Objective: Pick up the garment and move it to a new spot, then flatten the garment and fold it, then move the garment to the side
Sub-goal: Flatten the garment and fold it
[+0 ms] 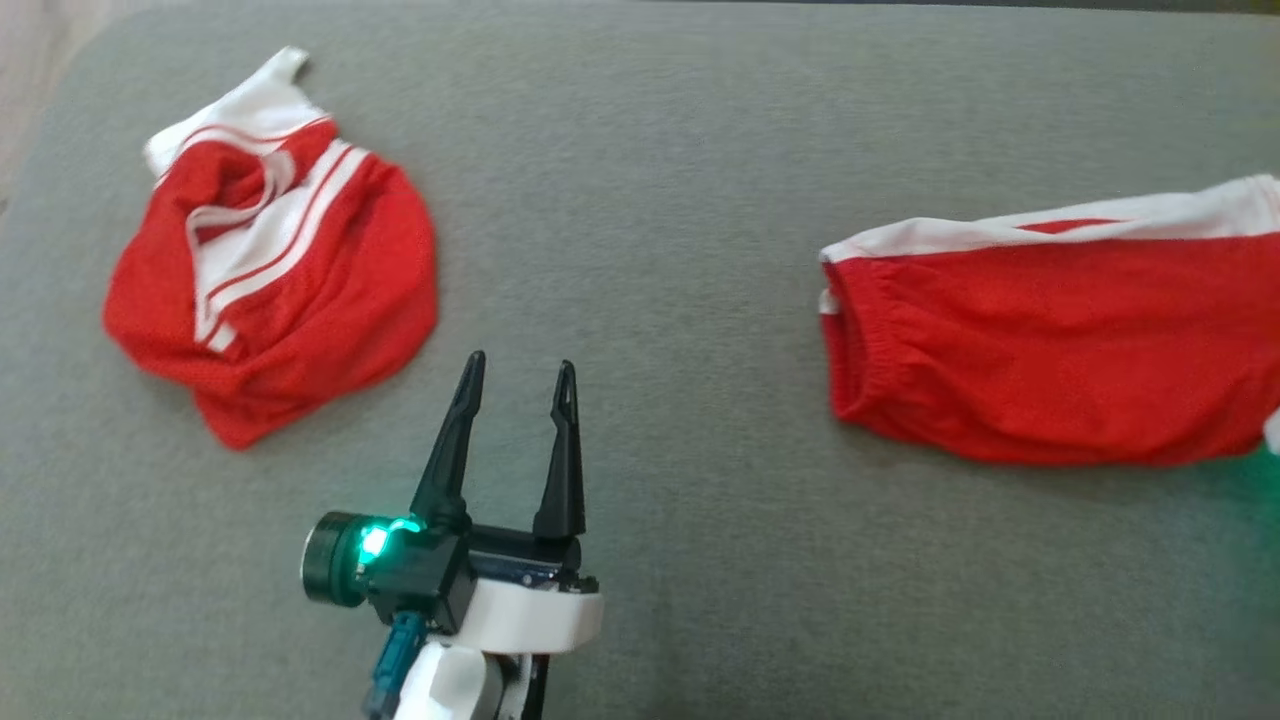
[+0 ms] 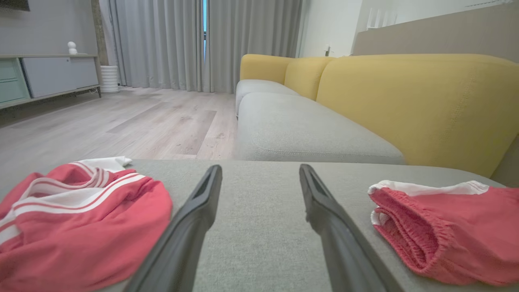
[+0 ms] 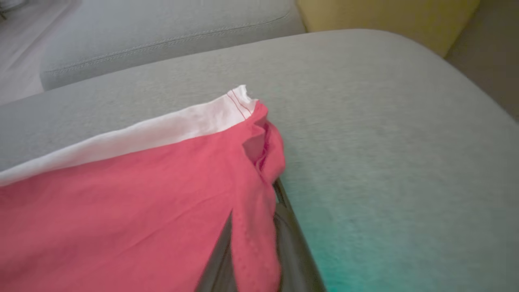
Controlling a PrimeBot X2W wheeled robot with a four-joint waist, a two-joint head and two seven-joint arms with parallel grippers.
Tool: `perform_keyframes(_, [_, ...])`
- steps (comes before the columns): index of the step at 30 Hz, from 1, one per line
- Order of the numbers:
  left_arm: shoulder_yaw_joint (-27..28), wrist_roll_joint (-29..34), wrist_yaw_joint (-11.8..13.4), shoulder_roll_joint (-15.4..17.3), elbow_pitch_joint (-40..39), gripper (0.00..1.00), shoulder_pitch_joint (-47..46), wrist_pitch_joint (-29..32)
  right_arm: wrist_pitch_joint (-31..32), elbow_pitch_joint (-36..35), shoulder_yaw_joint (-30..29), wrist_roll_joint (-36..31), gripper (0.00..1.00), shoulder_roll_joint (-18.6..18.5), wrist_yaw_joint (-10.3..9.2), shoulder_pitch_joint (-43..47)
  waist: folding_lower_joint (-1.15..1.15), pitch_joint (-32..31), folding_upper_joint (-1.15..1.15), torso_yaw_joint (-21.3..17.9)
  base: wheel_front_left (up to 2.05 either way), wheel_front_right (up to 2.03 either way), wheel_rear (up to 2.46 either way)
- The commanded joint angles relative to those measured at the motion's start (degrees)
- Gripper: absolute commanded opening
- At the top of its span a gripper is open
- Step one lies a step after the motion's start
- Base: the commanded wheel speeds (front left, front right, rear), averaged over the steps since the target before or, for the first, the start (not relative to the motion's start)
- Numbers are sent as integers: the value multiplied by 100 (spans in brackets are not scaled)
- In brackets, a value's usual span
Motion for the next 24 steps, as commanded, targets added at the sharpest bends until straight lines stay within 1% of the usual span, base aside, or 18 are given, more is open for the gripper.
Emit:
perform_keyframes(1, [184,31,-19,-14,-179,100,-16,-37,-102,-107,7,20,0,-238,-5,132,0,-65,0,-146,0,0,0])
perform_keyframes(4, [187,25,-31,-14,-194,100,-27,-37,-213,-195,-94,36,0,-255,-5,133,0,-92,0,-211,0,0,0])
perform_keyframes(6, [186,26,-30,-14,-182,100,-28,-37,-312,-351,-113,18,0,-205,-5,130,0,-132,0,-233,0,0,0])
perform_keyframes(9, [178,42,-41,-15,-152,100,-5,-37,-477,-795,-61,68,0,-44,-5,138,0,-211,0,-240,0,0,0])
perform_keyframes(13, [183,75,-86,-15,-114,100,59,-37,-550,-1467,78,71,0,130,-5,188,0,-373,0,-200,0,0,0])
perform_keyframes(19, [233,105,-137,-15,-76,100,189,-37,-385,-2466,353,-97,0,445,-5,365,0,-612,0,-69,0,0,0])
perform_keyframes(24, [265,110,-152,-15,-86,100,285,-37,-124,-3232,626,-310,0,682,-5,739,0,-700,0,79,0,0,0])
